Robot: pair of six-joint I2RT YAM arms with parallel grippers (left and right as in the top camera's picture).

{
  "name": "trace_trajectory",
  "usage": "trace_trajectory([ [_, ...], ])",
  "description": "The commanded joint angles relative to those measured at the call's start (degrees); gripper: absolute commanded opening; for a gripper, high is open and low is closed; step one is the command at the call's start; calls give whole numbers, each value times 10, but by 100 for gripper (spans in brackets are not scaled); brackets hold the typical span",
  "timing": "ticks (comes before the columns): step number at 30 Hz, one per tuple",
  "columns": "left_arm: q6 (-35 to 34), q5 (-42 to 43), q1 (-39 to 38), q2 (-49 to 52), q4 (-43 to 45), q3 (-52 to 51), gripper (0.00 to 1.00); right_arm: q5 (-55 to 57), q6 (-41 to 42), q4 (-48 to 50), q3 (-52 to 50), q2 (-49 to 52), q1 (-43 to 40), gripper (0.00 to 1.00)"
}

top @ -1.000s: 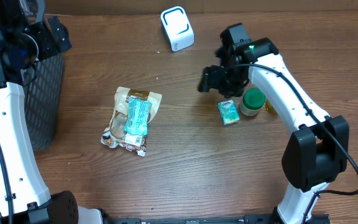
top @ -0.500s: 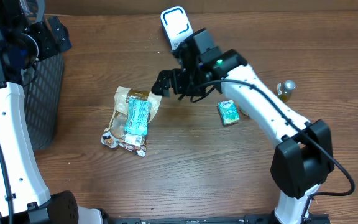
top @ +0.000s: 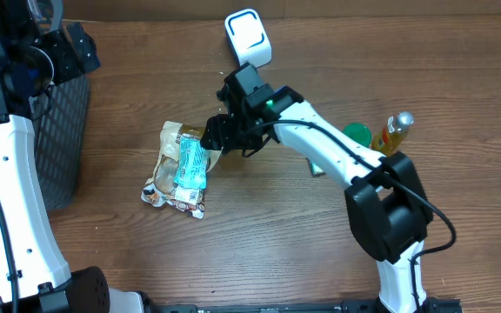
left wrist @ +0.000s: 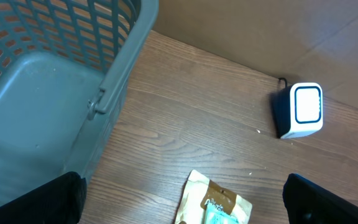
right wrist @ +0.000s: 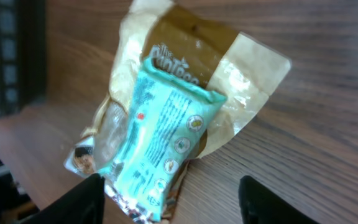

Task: Scan the item barcode
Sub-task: 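Move the right gripper to the wipes packet and grasp it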

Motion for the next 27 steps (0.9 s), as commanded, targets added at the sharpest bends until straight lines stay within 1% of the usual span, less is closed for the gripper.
trace_trajectory([
  [1, 9, 4, -1, 2, 1, 15, 100, 3, 20, 11, 2, 12, 17, 61],
  [9, 9, 4, -1, 2, 1, 14, 100, 4, 33, 23, 1, 42, 39, 61],
  [12, 9, 4, -1, 2, 1, 15, 100, 3, 43, 31, 0, 53, 41, 57],
  [14, 9, 4, -1, 2, 1, 15, 100, 3, 54, 32, 0, 61, 41, 51],
  [18, 9, 4, -1, 2, 1, 15, 100, 3, 54, 32, 0, 67, 41, 28],
  [20, 9, 4, -1, 2, 1, 15, 100, 2, 54, 33, 0, 67, 41, 22],
  [24, 9, 4, -1, 2, 1, 15, 100, -26, 53, 34, 0, 67, 39, 5],
  [25, 9, 4, -1, 2, 1, 15, 99, -32, 53, 34, 0, 66, 37, 4],
  [27, 9, 4, -1, 2, 1, 15, 100, -32, 54, 34, 0, 66, 35, 4],
])
